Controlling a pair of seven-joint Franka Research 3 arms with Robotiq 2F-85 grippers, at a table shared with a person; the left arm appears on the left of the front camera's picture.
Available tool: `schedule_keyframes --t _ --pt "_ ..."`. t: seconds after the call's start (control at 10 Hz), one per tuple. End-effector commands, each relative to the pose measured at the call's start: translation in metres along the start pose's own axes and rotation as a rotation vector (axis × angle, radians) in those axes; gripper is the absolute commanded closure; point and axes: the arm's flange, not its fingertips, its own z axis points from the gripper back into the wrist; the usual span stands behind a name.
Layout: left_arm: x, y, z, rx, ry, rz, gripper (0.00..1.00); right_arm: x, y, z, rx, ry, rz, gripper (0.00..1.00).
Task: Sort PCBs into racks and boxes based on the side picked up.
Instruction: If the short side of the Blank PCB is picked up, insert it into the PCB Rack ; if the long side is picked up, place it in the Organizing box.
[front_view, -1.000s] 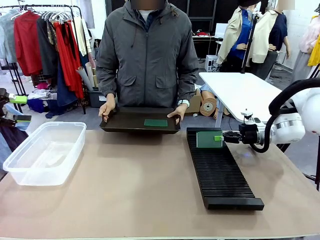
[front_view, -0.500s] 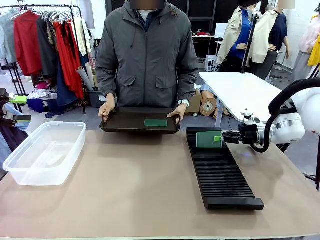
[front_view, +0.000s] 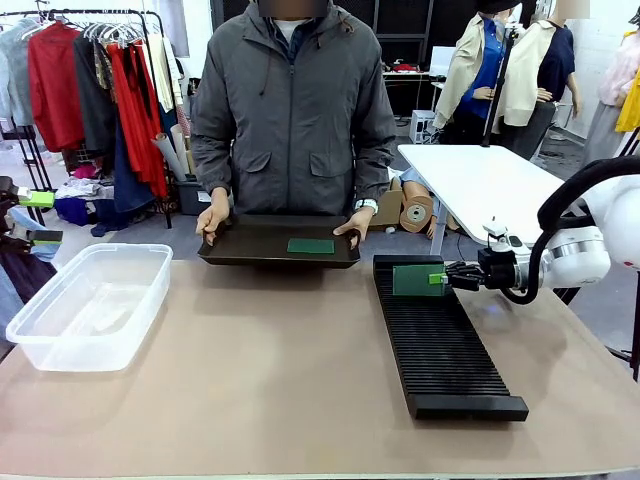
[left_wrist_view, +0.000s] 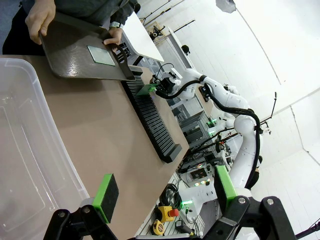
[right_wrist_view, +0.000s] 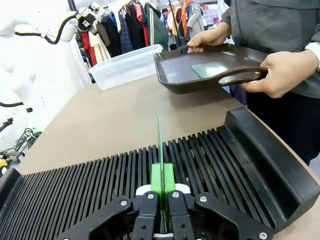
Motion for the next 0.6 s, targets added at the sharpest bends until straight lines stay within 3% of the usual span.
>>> schedule_keyframes --t 0.0,0.5 --pt "-0.001 -0.002 0.001 -0.008 0.002 -0.001 0.0 -0.015 0.008 -0.002 -0.036 0.019 0.024 1.0" --pt "-0.001 -0.002 0.001 -0.008 0.002 -0.001 0.0 -0.021 -0.006 -0.003 -0.018 0.037 0.017 1.0"
